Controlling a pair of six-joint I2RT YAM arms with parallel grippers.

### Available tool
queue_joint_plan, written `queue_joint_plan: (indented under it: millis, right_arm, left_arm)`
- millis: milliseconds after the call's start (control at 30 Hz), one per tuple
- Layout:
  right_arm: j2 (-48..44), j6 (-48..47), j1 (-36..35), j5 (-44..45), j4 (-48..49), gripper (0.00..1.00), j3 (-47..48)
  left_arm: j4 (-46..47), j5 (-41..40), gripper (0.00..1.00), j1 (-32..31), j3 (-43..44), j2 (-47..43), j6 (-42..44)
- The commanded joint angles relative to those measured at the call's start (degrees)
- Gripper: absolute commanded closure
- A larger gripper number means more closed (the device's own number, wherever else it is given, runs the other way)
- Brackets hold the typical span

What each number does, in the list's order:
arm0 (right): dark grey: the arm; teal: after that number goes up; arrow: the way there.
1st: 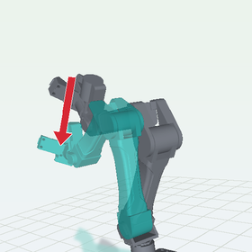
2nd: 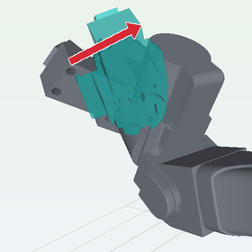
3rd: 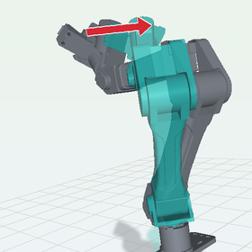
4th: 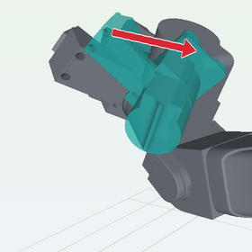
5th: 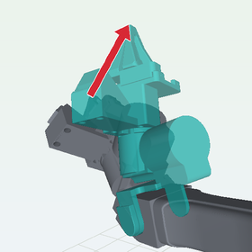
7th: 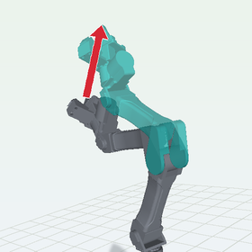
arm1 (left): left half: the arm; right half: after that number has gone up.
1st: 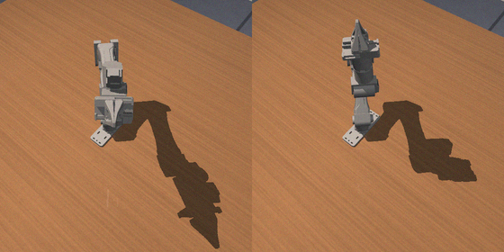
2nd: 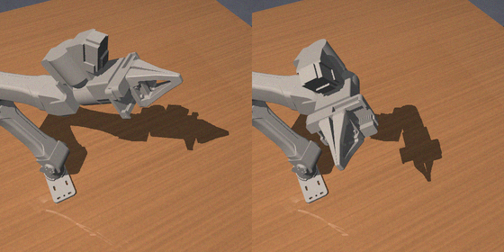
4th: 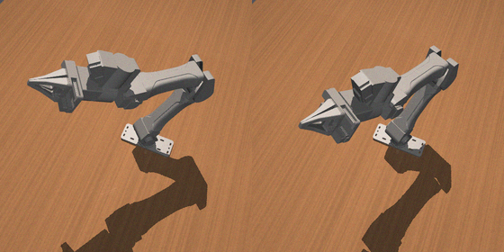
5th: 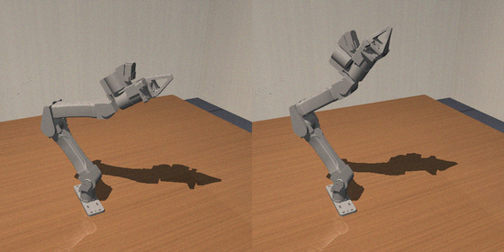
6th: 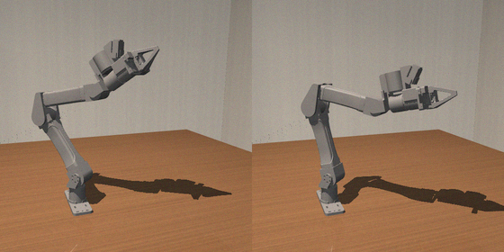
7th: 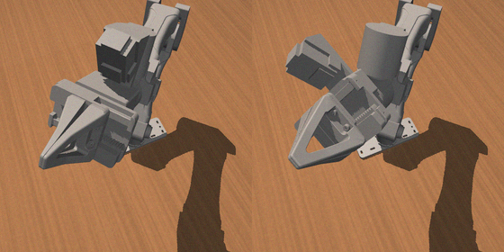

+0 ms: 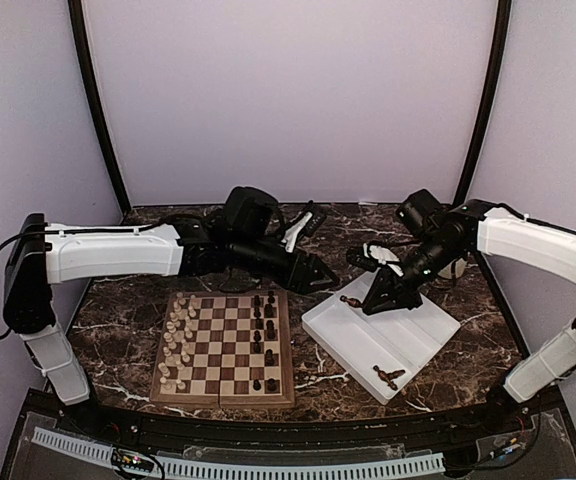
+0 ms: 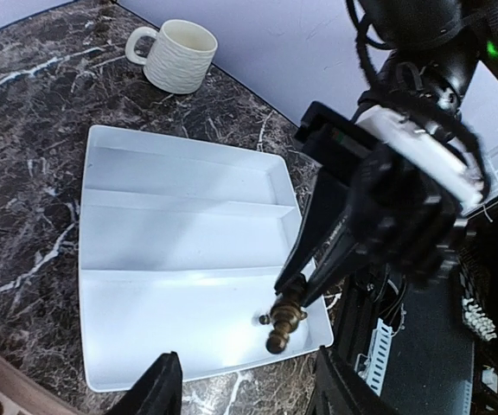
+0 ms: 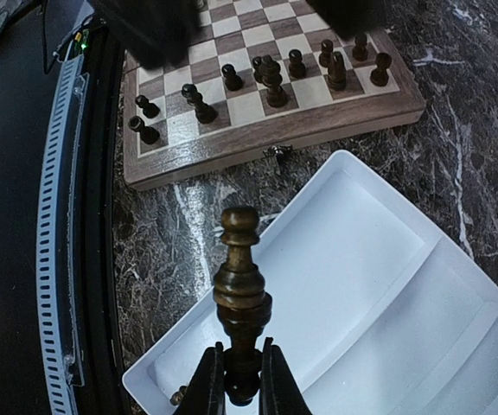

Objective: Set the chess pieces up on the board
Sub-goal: Pick up the pawn from the chess pile.

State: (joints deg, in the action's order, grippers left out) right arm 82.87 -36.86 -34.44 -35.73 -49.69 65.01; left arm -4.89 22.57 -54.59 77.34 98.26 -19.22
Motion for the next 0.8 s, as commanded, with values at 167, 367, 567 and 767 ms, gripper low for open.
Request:
queue_joint_plan:
  millis: [167,367,567,767]
  right_arm:
    - [-1.0,-1.2,0.1,-3.9,-2.7,1.00,2.6]
    - [-0.8,-0.7,0.2,-3.5,-2.5,1.00,3.3]
    - [-0.4,-0.4,0.2,-3.3,-2.4,1.00,3.3]
    - [-0.6,0.1,0.2,-2.8,-1.8,1.00,3.0]
  left_arm:
    - [9.8,12.0,0.45,1.0,1.8,4.7,-5.5]
    - [8.2,15.8,0.46,1.5,3.3,7.4,-5.7]
    - [8.0,17.3,0.51,1.6,3.6,8.3,-5.5]
    - [8.3,19.6,0.63,1.6,4.3,9.7,-5.8]
